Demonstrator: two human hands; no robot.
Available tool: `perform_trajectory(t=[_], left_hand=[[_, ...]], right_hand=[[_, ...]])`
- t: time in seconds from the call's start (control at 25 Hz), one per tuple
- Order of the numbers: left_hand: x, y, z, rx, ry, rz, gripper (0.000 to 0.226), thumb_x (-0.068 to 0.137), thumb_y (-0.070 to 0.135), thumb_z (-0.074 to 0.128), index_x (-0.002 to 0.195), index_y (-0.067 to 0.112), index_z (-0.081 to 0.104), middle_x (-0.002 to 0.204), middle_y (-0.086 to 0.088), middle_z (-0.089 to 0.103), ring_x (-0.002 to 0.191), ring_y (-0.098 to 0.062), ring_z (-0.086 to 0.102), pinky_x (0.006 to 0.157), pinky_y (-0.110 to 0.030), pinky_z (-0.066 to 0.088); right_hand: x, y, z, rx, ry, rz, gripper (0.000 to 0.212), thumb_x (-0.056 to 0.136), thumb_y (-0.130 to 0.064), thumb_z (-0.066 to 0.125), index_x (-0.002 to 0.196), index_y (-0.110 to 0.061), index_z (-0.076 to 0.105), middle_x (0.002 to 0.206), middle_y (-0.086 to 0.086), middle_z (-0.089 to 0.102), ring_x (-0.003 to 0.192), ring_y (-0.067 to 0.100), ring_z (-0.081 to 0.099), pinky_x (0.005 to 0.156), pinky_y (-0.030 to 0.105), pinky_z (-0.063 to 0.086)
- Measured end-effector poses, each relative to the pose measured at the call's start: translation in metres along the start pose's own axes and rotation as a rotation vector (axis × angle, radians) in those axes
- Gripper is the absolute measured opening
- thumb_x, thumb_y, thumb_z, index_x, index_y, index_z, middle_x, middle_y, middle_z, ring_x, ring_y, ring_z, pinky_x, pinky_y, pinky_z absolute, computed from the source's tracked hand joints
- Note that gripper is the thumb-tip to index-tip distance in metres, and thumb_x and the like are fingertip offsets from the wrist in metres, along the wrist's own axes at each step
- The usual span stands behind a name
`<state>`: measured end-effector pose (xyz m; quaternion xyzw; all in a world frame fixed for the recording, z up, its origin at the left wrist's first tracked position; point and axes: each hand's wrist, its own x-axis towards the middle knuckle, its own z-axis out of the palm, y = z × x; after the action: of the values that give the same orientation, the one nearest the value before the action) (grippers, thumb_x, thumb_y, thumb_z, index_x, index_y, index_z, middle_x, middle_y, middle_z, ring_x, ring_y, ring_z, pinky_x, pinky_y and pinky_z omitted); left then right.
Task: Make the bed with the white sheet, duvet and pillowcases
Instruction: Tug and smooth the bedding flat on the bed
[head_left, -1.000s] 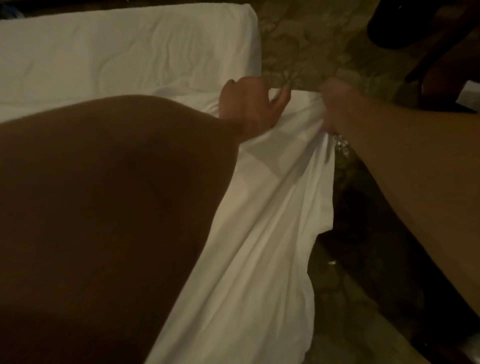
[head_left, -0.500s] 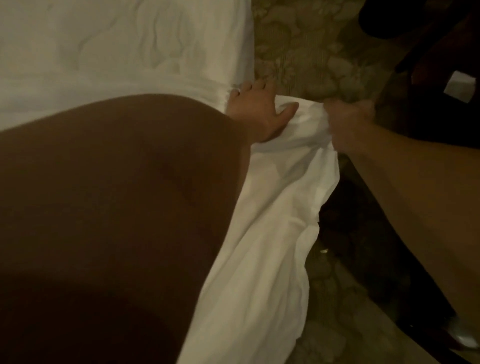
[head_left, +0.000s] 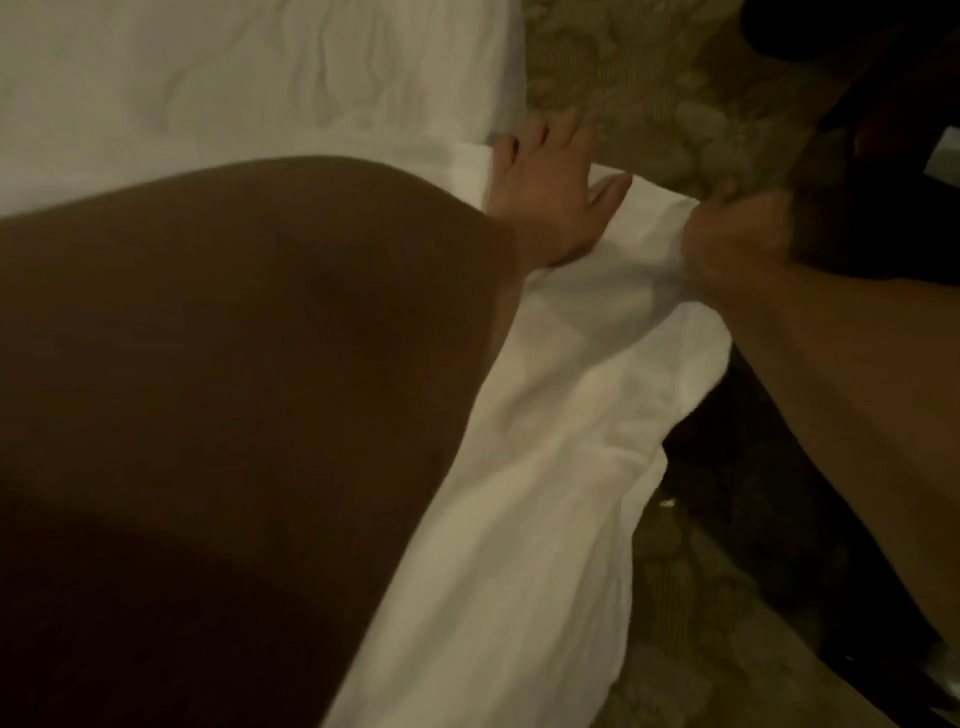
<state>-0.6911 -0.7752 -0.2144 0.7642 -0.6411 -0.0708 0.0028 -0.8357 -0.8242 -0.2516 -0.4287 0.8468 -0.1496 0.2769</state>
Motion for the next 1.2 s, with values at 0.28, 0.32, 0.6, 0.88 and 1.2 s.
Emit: perform_trajectory(t=[0.28, 0.32, 0.6, 0.88, 1.2], left_hand=[[-0.051, -0.079, -0.011, 0.097, 0.177, 0.010, 0.046, 0.099, 0.038, 0.030, 0.130, 0.017, 0.057, 0.130, -0.002, 0.058, 0.124, -0.026, 0.049, 0.106, -0.040, 0.031], [-0.065, -0.094, -0.011, 0.101, 0.149, -0.032, 0.046, 0.100, 0.036, 0.030, 0.136, 0.017, 0.053, 0.137, -0.004, 0.055, 0.131, -0.027, 0.046, 0.111, -0.040, 0.029], [-0.136, -0.161, -0.009, 0.121, 0.019, -0.113, 0.063, 0.104, 0.049, 0.021, 0.161, 0.025, 0.012, 0.168, 0.002, 0.007, 0.155, -0.026, -0.002, 0.124, -0.046, -0.002], [-0.165, -0.176, -0.024, 0.013, 0.018, -0.189, 0.059, 0.105, 0.041, 0.022, 0.161, 0.026, 0.009, 0.169, 0.001, 0.003, 0.155, -0.024, -0.006, 0.124, -0.046, -0.001], [-0.295, -0.204, -0.018, -0.067, -0.027, -0.291, 0.061, 0.105, 0.049, 0.018, 0.161, 0.029, 0.005, 0.169, 0.001, -0.003, 0.154, -0.025, -0.008, 0.124, -0.046, 0.001]], right_hand=[[-0.128, -0.021, 0.016, -0.180, -0.171, -1.024, 0.044, 0.101, -0.034, 0.033, 0.134, -0.011, 0.053, 0.146, 0.014, 0.047, 0.137, 0.030, 0.040, 0.110, 0.044, 0.030], [-0.143, -0.024, 0.024, -0.180, -0.233, -1.122, 0.046, 0.101, -0.034, 0.034, 0.140, -0.015, 0.050, 0.151, 0.010, 0.043, 0.142, 0.027, 0.036, 0.113, 0.043, 0.028], [-0.137, 0.023, 0.045, -0.612, -0.497, -0.733, 0.065, 0.104, -0.054, 0.010, 0.161, -0.024, 0.002, 0.168, 0.008, -0.003, 0.154, 0.030, -0.001, 0.124, 0.050, 0.002], [-0.284, 0.036, 0.037, -0.353, -0.424, -1.203, 0.061, 0.104, -0.043, 0.024, 0.160, -0.020, 0.017, 0.168, 0.001, 0.010, 0.154, 0.024, 0.007, 0.123, 0.048, 0.010], [-0.302, 0.072, 0.036, -0.589, -0.441, -0.951, 0.063, 0.106, -0.046, 0.015, 0.161, -0.019, 0.000, 0.168, 0.002, -0.008, 0.154, 0.025, -0.008, 0.124, 0.050, -0.001]])
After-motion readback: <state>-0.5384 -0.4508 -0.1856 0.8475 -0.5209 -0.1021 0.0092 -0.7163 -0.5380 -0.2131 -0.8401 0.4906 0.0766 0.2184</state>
